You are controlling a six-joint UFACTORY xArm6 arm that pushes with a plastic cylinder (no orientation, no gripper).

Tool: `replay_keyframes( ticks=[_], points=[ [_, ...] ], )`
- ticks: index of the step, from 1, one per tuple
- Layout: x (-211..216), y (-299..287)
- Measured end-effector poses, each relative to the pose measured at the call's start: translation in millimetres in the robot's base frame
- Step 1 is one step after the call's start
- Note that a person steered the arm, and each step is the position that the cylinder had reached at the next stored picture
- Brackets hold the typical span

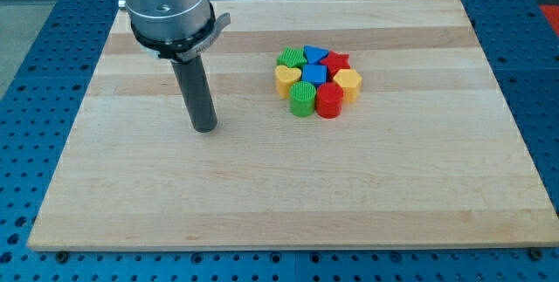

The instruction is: Separate the green blocks and yellow heart from the group of blocks

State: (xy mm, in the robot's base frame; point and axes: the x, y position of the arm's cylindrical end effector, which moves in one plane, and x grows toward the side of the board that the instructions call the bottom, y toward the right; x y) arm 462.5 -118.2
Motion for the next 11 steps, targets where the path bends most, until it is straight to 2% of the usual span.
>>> replay_keyframes(
  ticks=[2, 4, 7, 8, 10, 11],
  points=[
    [0.3, 10.9],
    [10.2, 91.4],
    [9.9, 96.0],
    [-2.0, 101.8],
    [-9.5, 148.2],
    [-10.7, 149.7]
  ],
)
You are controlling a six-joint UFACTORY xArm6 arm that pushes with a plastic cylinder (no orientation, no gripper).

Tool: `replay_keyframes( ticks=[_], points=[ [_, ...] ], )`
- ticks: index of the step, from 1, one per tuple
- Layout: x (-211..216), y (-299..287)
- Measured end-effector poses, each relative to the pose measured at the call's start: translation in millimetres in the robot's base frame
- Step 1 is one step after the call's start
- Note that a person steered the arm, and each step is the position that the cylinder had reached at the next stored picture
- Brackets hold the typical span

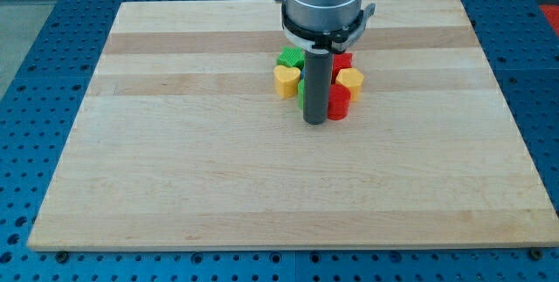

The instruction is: Separate the green blocks and yellow heart from the group of blocks

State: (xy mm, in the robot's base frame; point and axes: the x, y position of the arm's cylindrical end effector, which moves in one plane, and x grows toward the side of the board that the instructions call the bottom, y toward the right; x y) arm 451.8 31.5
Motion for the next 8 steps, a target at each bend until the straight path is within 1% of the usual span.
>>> replay_keyframes(
  ticks=[2, 3, 4, 5, 6, 8],
  points=[
    [-21.9, 0.9],
    [-20.1, -1.5],
    [-3.8, -17.1],
    [-2.4, -24.2],
    [-10.6, -24.0],
    [-41.0, -22.7]
  ],
)
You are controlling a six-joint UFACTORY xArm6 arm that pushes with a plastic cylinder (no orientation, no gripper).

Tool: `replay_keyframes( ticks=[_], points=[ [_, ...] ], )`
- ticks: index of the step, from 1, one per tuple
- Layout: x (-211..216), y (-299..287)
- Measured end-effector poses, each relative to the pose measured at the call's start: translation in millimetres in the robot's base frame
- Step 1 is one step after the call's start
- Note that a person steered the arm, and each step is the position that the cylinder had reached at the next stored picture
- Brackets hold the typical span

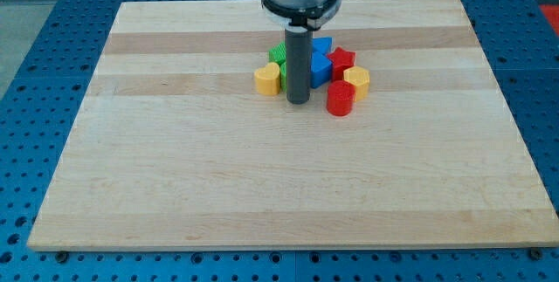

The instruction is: Separate the green blocks and yellow heart from the group of blocks

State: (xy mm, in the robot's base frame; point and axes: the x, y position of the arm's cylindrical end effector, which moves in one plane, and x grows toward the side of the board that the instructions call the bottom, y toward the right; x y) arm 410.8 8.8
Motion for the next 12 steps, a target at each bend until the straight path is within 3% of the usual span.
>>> replay_keyframes(
  ticks=[2, 7, 12],
  points=[
    [-24.3, -3.2],
    [-74.1, -77.1],
    [-101.6, -28.2]
  ],
)
